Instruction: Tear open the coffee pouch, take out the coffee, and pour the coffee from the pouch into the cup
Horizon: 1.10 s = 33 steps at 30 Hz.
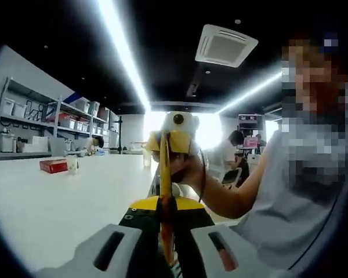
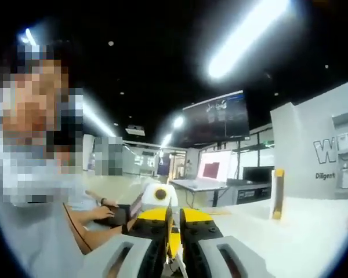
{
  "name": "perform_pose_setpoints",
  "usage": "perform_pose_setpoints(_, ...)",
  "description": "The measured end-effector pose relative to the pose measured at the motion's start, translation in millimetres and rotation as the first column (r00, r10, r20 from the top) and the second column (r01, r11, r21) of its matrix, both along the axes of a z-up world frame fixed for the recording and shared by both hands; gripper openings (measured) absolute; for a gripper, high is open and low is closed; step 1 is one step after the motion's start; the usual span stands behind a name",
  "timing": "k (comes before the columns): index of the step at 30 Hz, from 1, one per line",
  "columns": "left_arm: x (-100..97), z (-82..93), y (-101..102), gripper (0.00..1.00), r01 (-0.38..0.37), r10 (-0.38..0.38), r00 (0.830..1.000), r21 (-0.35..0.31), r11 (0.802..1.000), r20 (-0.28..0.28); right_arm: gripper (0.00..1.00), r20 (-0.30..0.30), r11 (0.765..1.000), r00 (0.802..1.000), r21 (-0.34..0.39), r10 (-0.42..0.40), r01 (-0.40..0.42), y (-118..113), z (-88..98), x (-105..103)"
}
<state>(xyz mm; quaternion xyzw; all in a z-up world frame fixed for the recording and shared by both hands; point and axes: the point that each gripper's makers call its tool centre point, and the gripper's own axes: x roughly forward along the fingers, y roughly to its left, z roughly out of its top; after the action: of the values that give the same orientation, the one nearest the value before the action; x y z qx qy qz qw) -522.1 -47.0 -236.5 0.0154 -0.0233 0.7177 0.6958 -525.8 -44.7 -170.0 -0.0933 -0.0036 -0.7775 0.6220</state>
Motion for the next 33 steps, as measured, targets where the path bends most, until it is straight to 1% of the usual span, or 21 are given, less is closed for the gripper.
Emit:
perform_pose_setpoints(7, -2.5, -3.1, 2.8, 0.10, -0.005, 0.005, 1.000, -0.010, 1.000, 0.004, 0.07, 0.021, 1.000, 0.999, 0.001, 0.024, -0.024, -9.3, -4.1, 3.1)
perform_pose_setpoints(14, -2.7, -3.4, 3.7, 0.10, -0.007, 0.007, 1.000, -0.012, 1.000, 0.004, 0.05, 0.044, 0.999, 0.999, -0.017, 0.032, -0.031, -8.4, -2.5, 1.9)
perform_pose_setpoints(20, -2.6, -3.1, 4.8, 0.10, -0.005, 0.005, 1.000, -0.008, 1.000, 0.005, 0.05, 0.038, 0.999, 0.999, -0.030, 0.037, -0.036, -8.9, -1.3, 1.9)
perform_pose_setpoints(23, -2.2, -2.0, 5.2, 0.10, -0.009, 0.009, 1.000, -0.002, 1.000, 0.002, 0.05, 0.050, 0.998, 0.998, -0.048, 0.041, -0.039, -9.3, 0.0, 0.7)
perform_pose_setpoints(28, -2.6, -2.4, 5.5, 0.10, -0.012, 0.012, 1.000, -0.003, 1.000, 0.005, 0.06, 0.047, 0.997, 0.998, -0.068, 0.050, -0.047, -8.7, 2.9, -2.7)
perform_pose_setpoints(32, -2.3, -3.6, 6.8, 0.10, -0.015, 0.015, 1.000, -0.009, 1.000, 0.001, 0.06, 0.015, 0.998, 0.999, -0.046, 0.031, -0.030, -11.0, -0.5, -2.1)
perform_pose_setpoints(33, -2.0, -3.3, 7.0, 0.10, -0.016, 0.016, 1.000, -0.009, 1.000, -0.001, 0.06, 0.012, 0.998, 1.000, -0.050, 0.027, -0.027, -10.3, 0.0, -2.4)
